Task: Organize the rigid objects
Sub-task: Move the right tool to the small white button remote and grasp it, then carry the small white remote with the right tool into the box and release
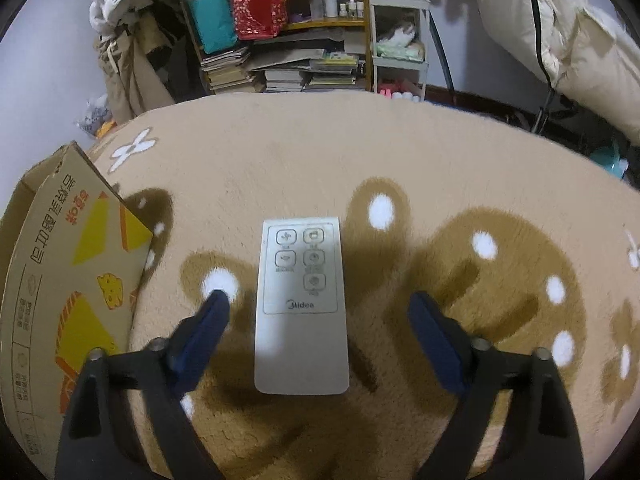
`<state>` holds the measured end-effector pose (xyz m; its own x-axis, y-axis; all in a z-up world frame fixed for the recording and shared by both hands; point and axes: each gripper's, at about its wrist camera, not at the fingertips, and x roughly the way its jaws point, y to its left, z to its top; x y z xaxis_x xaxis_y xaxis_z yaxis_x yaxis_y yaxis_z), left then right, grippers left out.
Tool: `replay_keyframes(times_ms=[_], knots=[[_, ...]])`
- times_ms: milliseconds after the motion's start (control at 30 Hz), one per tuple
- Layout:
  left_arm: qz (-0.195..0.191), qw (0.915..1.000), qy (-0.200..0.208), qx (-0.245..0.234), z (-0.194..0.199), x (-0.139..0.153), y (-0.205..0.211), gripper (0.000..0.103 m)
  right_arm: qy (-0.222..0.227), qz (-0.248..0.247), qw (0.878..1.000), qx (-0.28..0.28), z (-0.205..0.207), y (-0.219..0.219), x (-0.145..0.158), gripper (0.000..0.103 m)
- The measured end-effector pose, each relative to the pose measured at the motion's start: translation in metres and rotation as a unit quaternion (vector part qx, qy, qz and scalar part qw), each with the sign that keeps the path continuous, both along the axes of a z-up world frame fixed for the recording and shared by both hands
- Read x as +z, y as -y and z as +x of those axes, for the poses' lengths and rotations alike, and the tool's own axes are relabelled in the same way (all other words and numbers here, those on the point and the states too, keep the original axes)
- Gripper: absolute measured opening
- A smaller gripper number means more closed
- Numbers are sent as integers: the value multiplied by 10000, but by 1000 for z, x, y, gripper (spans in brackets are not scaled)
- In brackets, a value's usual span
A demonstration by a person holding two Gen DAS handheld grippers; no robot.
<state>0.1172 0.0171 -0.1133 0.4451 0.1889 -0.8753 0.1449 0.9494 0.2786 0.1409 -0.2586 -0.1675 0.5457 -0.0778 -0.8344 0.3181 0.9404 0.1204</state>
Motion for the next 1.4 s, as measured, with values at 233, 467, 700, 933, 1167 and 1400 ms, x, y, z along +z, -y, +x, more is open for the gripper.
replay_keyframes(times_ms=[233, 467, 700, 933, 1167, 1400], knots=[[11, 10000, 0, -4, 0, 1, -1, 16, -224, -23, 9996, 151, 3, -3, -15, 73], [6, 10000, -3, 3, 0, 1, 0, 16, -64, -260, 9988, 419, 2, -18, 2, 51], [13, 10000, -2, -2, 0, 1, 1, 16, 558, -102, 9964, 632, -2, -37, 48, 51], [21, 10000, 1, -5, 0, 1, 1, 16, 1122, 392, 9884, 945, -6, -61, 86, 51], [16, 10000, -1, -2, 0, 0, 1, 16, 1325, 627, 9790, 1419, -11, -97, 99, 51], [13, 10000, -2, -1, 0, 0, 1, 16, 1224, 655, 9723, 1883, -17, -129, 93, 51]])
